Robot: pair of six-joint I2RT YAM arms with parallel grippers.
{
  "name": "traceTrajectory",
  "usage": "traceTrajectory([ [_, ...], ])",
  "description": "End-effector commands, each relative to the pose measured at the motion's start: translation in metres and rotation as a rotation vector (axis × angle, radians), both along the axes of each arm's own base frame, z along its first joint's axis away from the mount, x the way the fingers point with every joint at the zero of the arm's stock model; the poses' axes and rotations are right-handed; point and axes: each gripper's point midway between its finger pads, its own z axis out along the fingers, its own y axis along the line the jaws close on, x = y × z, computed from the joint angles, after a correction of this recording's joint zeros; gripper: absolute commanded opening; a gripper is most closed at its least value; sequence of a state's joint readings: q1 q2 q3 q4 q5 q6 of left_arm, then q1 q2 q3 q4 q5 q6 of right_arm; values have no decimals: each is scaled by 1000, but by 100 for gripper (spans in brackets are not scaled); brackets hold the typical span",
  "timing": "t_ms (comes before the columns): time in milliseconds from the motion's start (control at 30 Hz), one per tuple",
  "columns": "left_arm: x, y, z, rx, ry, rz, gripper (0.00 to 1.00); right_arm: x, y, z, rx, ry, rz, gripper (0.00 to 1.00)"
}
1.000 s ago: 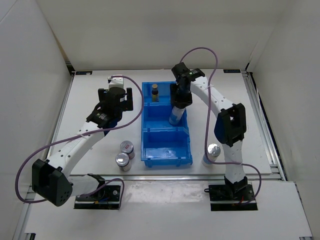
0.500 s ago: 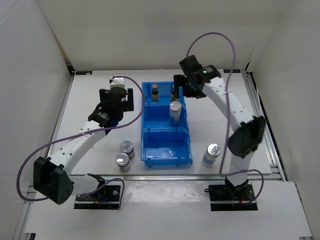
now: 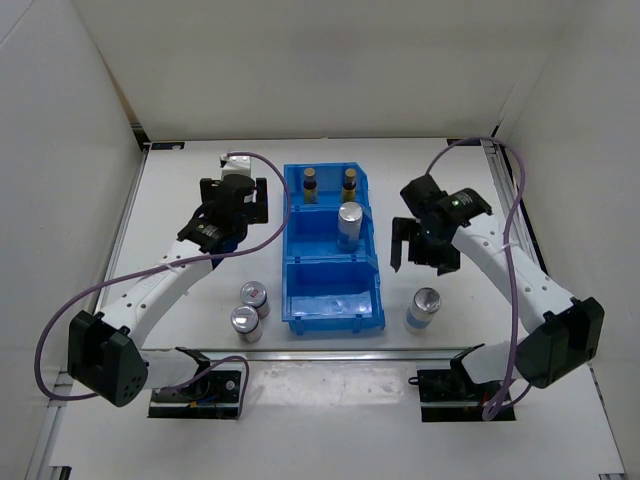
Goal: Organize the condiment bottles
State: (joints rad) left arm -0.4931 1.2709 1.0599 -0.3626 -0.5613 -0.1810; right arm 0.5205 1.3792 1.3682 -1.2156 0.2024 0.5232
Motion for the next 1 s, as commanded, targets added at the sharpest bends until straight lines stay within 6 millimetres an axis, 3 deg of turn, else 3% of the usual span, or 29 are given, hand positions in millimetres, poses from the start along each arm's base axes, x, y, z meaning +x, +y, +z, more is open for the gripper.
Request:
traceTrajectory([
  [0,1,-3,14,-23,-28,-5,100,-27,-1,-5,50,55,-93,100],
  [233,2,-4,18,-36,-37,-1,100,-61,-1,-32,82,186,-191,99],
  [400,2,-4,18,-36,-37,-1,100,-80,-3,-52,69,284,-247,89],
  [567,2,-4,18,-36,-37,-1,100,-82,-8,-59,30,305,-266,85],
  [700,1,-3,21,-40,-45,-1,100,-84,-8,-58,26,313,-276,68],
  [767,1,-3,21,-40,-45,-1,100,-83,-10,-59,18,306,-277,52],
  [800,1,-3,21,-40,-45,-1,100,-79,-10,-51,23,277,-277,46],
  [833,1,-3,21,-40,-45,-1,100,-78,-12,-45,21,257,-278,32],
  [967,1,-3,21,-40,-45,-1,100,-55,-21,-7,21,89,-301,8],
])
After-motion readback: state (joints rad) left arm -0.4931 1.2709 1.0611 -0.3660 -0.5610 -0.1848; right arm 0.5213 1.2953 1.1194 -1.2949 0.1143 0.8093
